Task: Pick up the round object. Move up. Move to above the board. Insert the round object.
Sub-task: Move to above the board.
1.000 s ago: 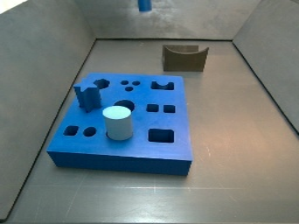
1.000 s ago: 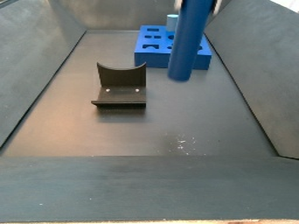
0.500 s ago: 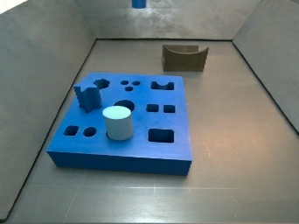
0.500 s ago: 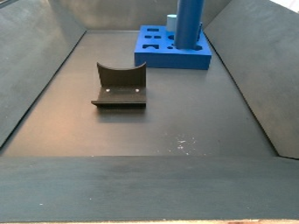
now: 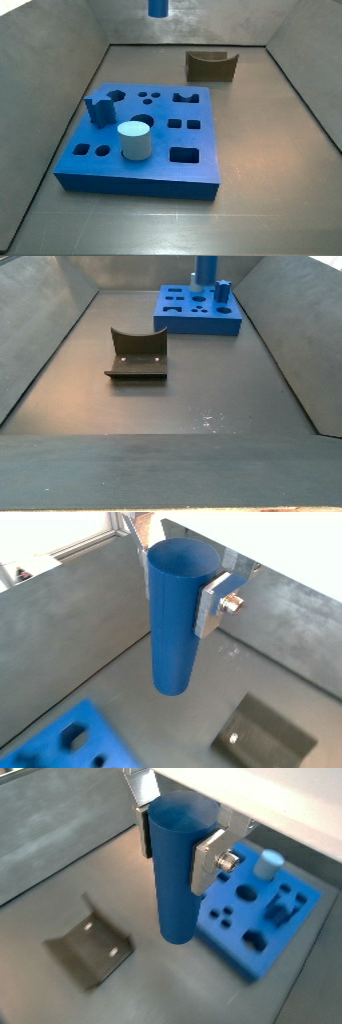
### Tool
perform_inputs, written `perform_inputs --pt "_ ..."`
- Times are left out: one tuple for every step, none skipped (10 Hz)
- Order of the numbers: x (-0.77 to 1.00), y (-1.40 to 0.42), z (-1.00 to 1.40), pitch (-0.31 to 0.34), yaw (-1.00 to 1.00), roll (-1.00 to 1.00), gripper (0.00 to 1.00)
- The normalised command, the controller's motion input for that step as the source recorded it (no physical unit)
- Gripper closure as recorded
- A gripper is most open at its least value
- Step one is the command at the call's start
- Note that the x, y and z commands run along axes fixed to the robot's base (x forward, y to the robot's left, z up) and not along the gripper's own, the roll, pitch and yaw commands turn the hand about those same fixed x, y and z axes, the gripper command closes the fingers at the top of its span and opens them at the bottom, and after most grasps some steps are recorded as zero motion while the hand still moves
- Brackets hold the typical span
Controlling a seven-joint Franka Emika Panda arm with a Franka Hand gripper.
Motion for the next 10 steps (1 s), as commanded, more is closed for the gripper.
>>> perform_inputs --pt "0.10 -1.00 0.13 0.071 0.01 -0.01 1.00" --pt "0.10 -1.00 0.14 0.080 0.01 -0.01 1.00" --pt "0.11 -1.00 0.14 0.090 0.01 0.00 1.00" --pt "0.14 -1.00 0.14 0.115 0.01 -0.01 1.00" --pt "0.15 -1.00 0.15 0.129 0.01 0.00 1.00" --pt "0.18 -1.00 0.16 0.142 0.00 0.01 1.00" --pt "0.19 -0.95 0.15 0.142 0.01 0.01 1.00" --pt "0.15 -0.55 0.09 0.138 0.01 0.02 1.00" --pt "0.12 -0.33 0.06 0.122 0.01 0.03 1.00" --pt "0.09 -0.21 0.05 0.100 0.01 0.04 1.00"
